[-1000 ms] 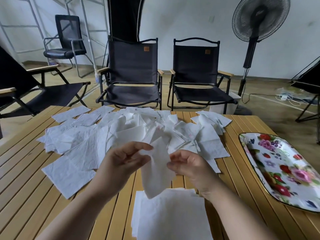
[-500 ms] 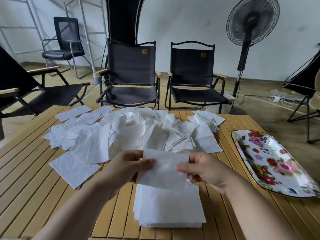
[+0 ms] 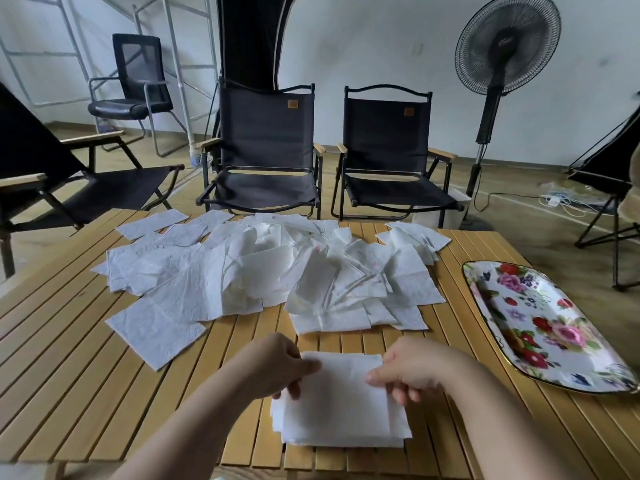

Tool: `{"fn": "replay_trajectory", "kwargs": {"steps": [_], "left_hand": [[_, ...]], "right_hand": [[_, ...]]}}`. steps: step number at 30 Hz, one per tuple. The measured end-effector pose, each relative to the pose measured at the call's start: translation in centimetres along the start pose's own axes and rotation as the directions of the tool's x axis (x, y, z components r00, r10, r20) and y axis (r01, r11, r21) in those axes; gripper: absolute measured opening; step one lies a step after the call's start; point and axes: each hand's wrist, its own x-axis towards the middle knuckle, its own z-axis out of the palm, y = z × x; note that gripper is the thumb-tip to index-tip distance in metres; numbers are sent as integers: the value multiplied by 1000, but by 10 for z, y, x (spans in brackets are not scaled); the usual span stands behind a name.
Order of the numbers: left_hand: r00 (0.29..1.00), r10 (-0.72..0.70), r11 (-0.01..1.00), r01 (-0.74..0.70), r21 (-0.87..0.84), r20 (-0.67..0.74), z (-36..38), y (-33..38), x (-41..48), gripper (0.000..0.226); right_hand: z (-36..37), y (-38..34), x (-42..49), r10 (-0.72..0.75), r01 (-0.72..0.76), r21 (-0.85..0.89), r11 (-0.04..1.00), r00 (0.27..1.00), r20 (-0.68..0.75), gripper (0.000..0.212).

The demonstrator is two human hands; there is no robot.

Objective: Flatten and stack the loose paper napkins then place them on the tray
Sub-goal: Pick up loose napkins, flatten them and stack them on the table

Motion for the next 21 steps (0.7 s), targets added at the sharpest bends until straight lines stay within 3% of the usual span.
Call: {"fn": "replay_trajectory", "kwargs": {"steps": [2,4,6,9,11,14,17,19,21], "left_hand": [[982,22,999,-16,31,-187,1,-4,8,38],[942,38,999,-42,-5,-334,-1,-7,14,32],[910,72,996,-88,-20,-409,-1,-8,22,26],[903,86,983,-145,-109,-420,-3,-7,40,39],[920,37,946,-159,-283,-390,-7,1,52,46],[945,-95,715,-154,-682,-313,-14,14,71,47],[929,-163,534,-201,-822,-333,-18,19,84,35],[897,-157,533,-276,-800,-414,-18,22,83,30],[850,-101,644,-340,-685,-517,-21,24,73,29]], "right_hand": [[1,3,6,-4,6,12,1000,982,-189,38],[5,9,16,-2,73,184,980,933,-361,37],[9,13,25,5,142,305,942,900,-435,32],[12,14,34,12,149,302,942,881,-473,30],[9,12,39,18,156,305,940,866,-499,29],[4,9,48,18,168,312,935,857,-516,26],[2,7,52,-6,184,294,938,857,-516,24],[1,7,53,-25,195,272,942,851,-525,24],[0,6,56,-47,226,266,937,837,-545,25]]}}
